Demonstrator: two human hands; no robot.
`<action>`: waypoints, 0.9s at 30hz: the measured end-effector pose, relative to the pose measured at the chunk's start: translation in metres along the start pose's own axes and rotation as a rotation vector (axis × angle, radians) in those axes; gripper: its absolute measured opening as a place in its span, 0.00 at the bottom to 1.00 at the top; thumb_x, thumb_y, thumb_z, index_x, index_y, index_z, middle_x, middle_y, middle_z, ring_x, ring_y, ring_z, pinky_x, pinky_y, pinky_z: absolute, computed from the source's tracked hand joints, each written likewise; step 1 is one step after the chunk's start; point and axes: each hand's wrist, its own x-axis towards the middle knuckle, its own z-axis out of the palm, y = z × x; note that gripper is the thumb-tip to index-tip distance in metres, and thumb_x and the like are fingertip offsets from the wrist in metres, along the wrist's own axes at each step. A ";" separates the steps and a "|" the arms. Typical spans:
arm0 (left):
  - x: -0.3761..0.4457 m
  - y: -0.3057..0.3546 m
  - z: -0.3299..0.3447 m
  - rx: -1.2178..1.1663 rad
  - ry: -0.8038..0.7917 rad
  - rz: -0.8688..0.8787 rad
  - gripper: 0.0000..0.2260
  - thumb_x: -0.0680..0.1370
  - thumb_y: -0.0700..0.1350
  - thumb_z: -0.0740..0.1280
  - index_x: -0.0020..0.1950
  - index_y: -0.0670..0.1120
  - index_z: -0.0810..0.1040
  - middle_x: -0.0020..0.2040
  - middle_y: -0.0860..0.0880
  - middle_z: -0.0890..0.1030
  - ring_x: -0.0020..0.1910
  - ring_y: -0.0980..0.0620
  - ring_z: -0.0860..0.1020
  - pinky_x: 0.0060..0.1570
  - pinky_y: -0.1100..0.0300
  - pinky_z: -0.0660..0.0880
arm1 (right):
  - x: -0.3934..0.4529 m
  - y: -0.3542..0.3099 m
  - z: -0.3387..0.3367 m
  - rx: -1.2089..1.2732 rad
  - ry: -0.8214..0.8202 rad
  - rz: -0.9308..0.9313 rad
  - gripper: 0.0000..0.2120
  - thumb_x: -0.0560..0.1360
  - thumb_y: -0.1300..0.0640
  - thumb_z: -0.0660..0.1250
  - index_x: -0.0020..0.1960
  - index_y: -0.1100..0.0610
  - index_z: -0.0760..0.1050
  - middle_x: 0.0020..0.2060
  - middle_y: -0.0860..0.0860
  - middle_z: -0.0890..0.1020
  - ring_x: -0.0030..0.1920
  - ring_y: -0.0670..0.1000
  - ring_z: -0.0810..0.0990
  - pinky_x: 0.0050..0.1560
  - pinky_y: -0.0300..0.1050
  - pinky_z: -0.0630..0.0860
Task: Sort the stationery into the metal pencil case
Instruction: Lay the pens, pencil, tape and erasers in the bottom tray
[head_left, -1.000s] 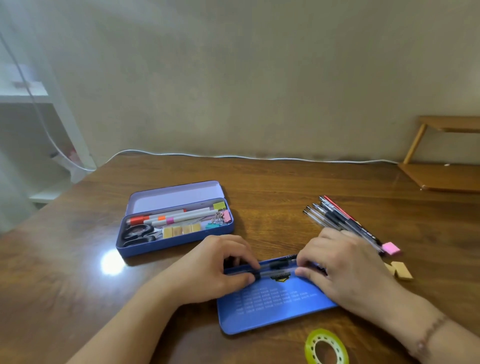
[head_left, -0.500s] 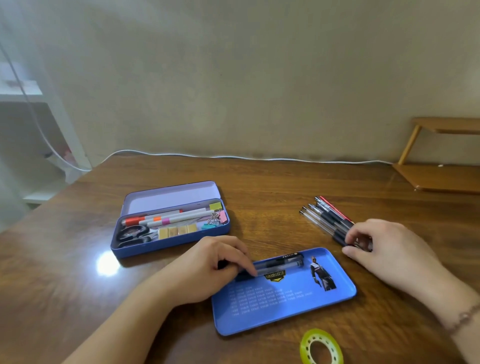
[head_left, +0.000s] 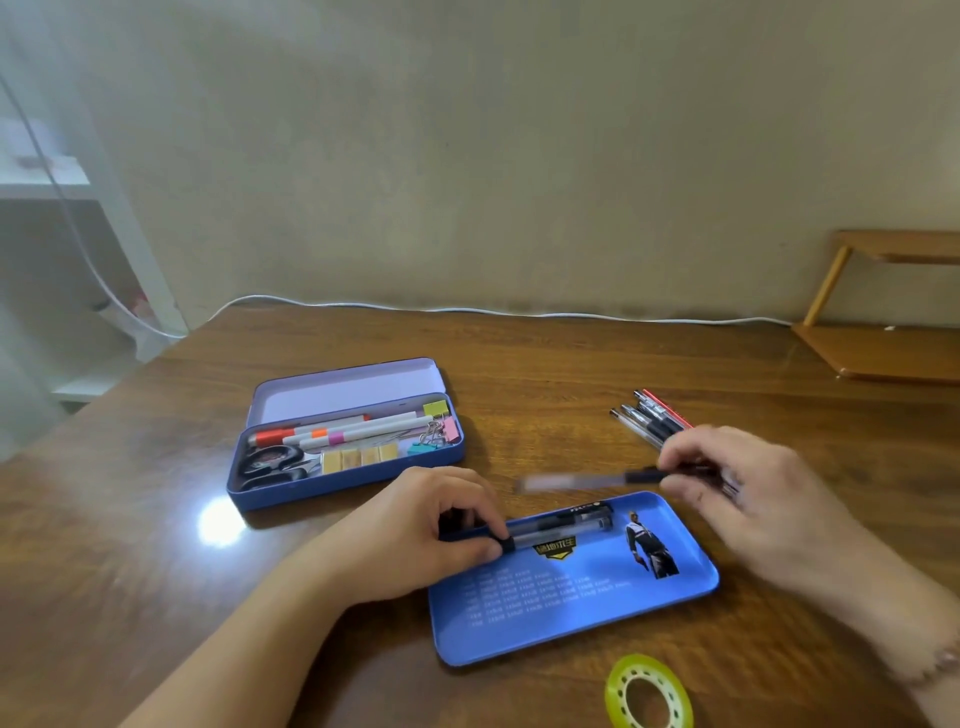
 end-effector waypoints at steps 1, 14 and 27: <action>0.000 0.000 -0.001 -0.007 0.002 0.000 0.04 0.74 0.44 0.74 0.46 0.52 0.85 0.49 0.57 0.83 0.46 0.52 0.80 0.47 0.54 0.78 | -0.003 -0.005 0.003 0.112 -0.059 -0.039 0.09 0.72 0.55 0.71 0.47 0.43 0.77 0.42 0.43 0.81 0.45 0.47 0.80 0.44 0.45 0.76; -0.002 0.000 -0.004 0.018 -0.031 -0.007 0.08 0.71 0.53 0.77 0.47 0.53 0.83 0.50 0.57 0.81 0.49 0.54 0.80 0.48 0.56 0.78 | -0.004 -0.033 0.041 0.059 -0.171 -0.141 0.06 0.70 0.58 0.74 0.41 0.47 0.81 0.42 0.37 0.79 0.48 0.40 0.78 0.47 0.40 0.77; -0.002 -0.004 -0.002 0.038 -0.009 0.009 0.07 0.71 0.53 0.76 0.46 0.58 0.80 0.47 0.54 0.81 0.47 0.51 0.79 0.47 0.52 0.77 | 0.010 0.013 -0.005 -0.468 -0.075 0.422 0.05 0.71 0.42 0.70 0.43 0.42 0.78 0.38 0.40 0.75 0.42 0.47 0.75 0.31 0.40 0.69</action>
